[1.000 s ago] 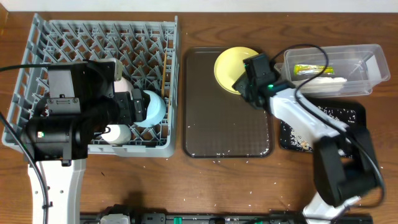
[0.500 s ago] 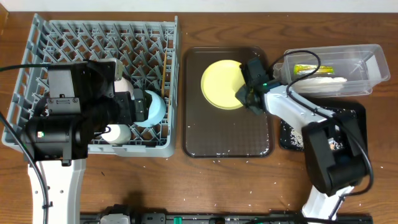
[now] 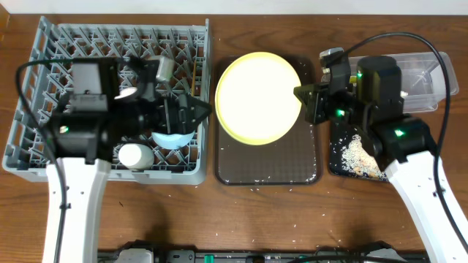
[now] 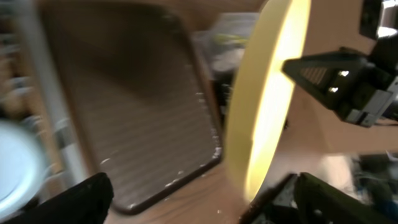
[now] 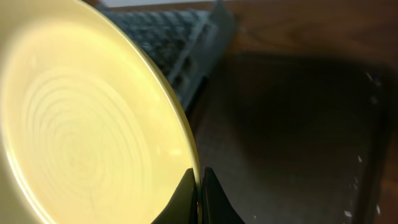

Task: Sort waste into correct bins and load items into the dishwasher
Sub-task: 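Lift the yellow plate and pass it to the left gripper, then stand the yellow plate upright in the rack with the left gripper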

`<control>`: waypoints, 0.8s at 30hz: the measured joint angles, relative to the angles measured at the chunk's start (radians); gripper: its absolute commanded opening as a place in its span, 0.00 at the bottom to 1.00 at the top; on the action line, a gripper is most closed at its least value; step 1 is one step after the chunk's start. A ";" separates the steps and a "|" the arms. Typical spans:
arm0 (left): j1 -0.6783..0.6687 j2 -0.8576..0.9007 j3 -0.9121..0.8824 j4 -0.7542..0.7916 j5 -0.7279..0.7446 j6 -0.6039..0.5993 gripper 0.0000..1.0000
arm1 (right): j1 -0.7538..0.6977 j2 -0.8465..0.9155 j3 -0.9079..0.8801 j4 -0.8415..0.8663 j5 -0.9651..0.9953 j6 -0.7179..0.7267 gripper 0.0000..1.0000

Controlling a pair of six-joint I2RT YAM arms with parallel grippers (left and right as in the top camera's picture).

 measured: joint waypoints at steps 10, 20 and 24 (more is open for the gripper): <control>-0.187 0.034 0.000 0.090 0.034 -0.004 0.08 | 0.056 -0.012 0.000 0.013 -0.085 -0.062 0.04; -0.189 0.006 0.000 0.040 -0.538 -0.005 0.07 | -0.034 -0.025 0.000 -0.081 0.060 -0.077 0.75; -0.182 -0.071 0.002 0.121 -0.958 0.011 0.07 | -0.155 -0.101 0.000 -0.086 0.130 -0.053 0.83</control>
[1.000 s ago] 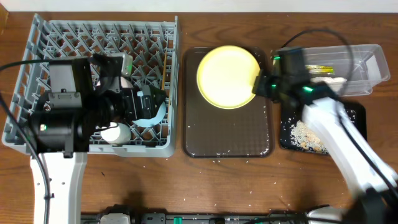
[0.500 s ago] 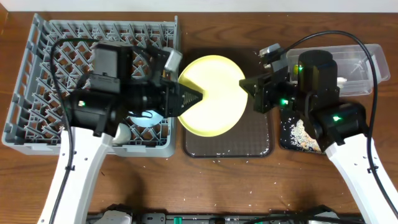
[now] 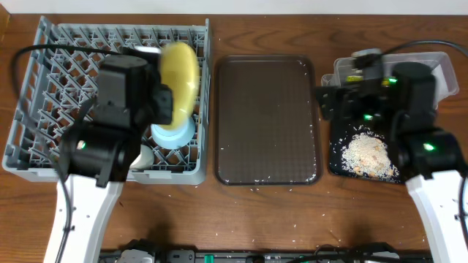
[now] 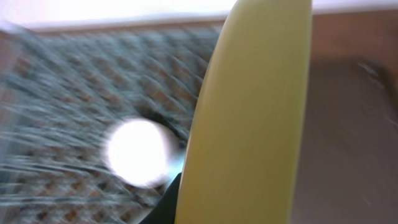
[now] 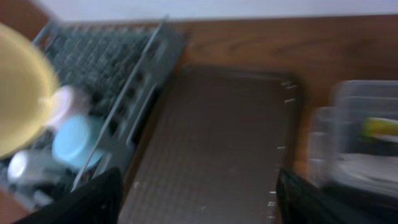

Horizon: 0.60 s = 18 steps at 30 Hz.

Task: Sort waste into correct bins and load items into the dishwasher
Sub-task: 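Stand the yellow plate upright in the rack with the left gripper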

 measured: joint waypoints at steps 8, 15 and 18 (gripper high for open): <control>0.001 0.165 0.011 0.319 -0.306 0.128 0.07 | -0.087 -0.022 0.000 -0.051 0.040 0.047 0.89; -0.019 0.486 0.011 0.505 -0.375 0.165 0.07 | -0.087 -0.020 0.000 -0.105 0.044 0.052 0.91; -0.026 0.566 0.011 0.533 -0.380 0.172 0.07 | -0.087 -0.020 0.000 -0.107 0.044 0.052 0.92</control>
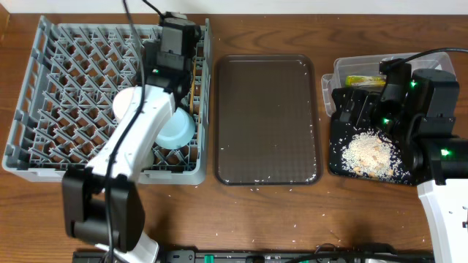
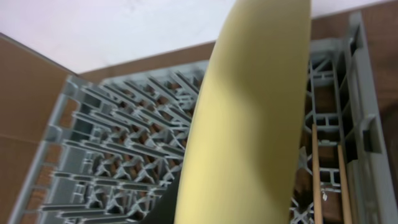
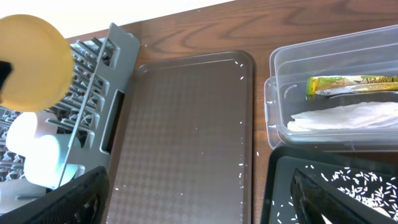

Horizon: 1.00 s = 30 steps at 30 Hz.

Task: Sort waste into correct bins and load items into the dishwasher
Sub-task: 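Stand the yellow plate upright in the rack with the left gripper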

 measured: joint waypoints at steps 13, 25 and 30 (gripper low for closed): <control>-0.017 0.068 0.000 -0.064 -0.007 -0.077 0.87 | 0.000 0.000 0.000 0.001 0.000 0.000 0.93; -0.100 -0.512 0.001 -0.393 0.280 -0.189 0.89 | 0.000 0.000 0.000 -0.011 0.001 0.004 0.99; -0.100 -0.717 0.001 -0.510 0.315 -0.208 0.90 | 0.000 0.001 0.000 -0.021 0.002 0.004 0.99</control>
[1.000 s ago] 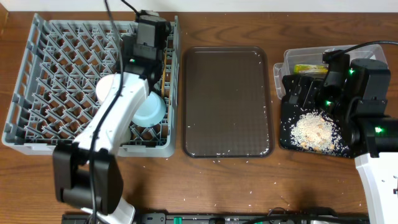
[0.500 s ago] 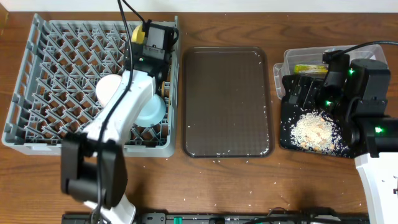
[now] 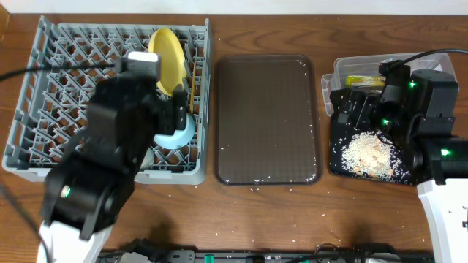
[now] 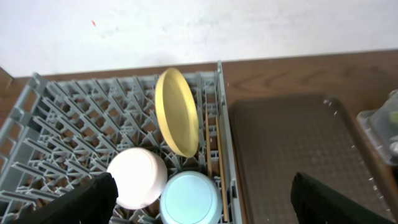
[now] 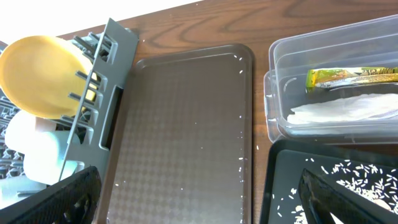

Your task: Sort waste into correct bins and load items into the dishwasher

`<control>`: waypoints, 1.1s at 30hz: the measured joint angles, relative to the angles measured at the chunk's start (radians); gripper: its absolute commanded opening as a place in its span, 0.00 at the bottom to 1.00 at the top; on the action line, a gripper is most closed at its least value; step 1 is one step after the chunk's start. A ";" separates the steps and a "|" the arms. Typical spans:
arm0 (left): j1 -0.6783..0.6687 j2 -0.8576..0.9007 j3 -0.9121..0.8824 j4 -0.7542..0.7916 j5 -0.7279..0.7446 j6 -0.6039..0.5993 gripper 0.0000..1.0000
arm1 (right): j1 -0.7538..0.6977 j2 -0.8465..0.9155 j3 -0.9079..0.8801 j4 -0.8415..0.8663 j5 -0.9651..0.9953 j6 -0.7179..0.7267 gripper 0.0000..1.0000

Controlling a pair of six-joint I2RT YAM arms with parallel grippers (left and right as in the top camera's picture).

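Note:
The yellow plate [image 3: 167, 51] stands on edge between the tines at the back right of the grey dish rack [image 3: 44, 157]. It also shows in the left wrist view, plate [image 4: 176, 112], and in the right wrist view, plate [image 5: 40, 74]. My left gripper [image 4: 202, 208] hangs open above the rack, over a light blue bowl [image 4: 189, 199] and a white cup [image 4: 137, 177], holding nothing. My right gripper [image 5: 205, 205] is open and empty over the right side of the brown tray [image 5: 186, 124].
The brown tray [image 3: 267, 120] lies beside the rack with a few rice grains on it. A black tray [image 3: 365, 153] holding spilled rice sits at the right. Behind it a clear bin [image 5: 336, 93] holds wrappers. Wooden chopsticks [image 4: 219, 149] lie along the rack's right wall.
The left gripper held the yellow plate over the rack's back right. Now the plate stands in the rack by itself, and the left gripper is open and farther from it. The right arm has not moved.
First my right gripper held the plate by its rim over the brown tray, with the left gripper open beside it. Then the left gripper had the plate over the rack and the right stood open by the bins. The plate now stands released in the rack.

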 measured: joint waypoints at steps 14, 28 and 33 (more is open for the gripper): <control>0.065 -0.158 -0.114 -0.020 -0.104 -0.072 0.90 | 0.000 0.000 0.000 -0.003 0.001 0.000 0.99; 0.312 -0.798 -0.973 0.668 -0.047 -0.209 0.90 | 0.000 0.000 0.000 -0.003 0.002 0.003 0.99; 0.321 -0.957 -1.159 0.719 -0.041 -0.209 0.90 | 0.000 0.001 0.000 -0.004 0.001 0.003 0.99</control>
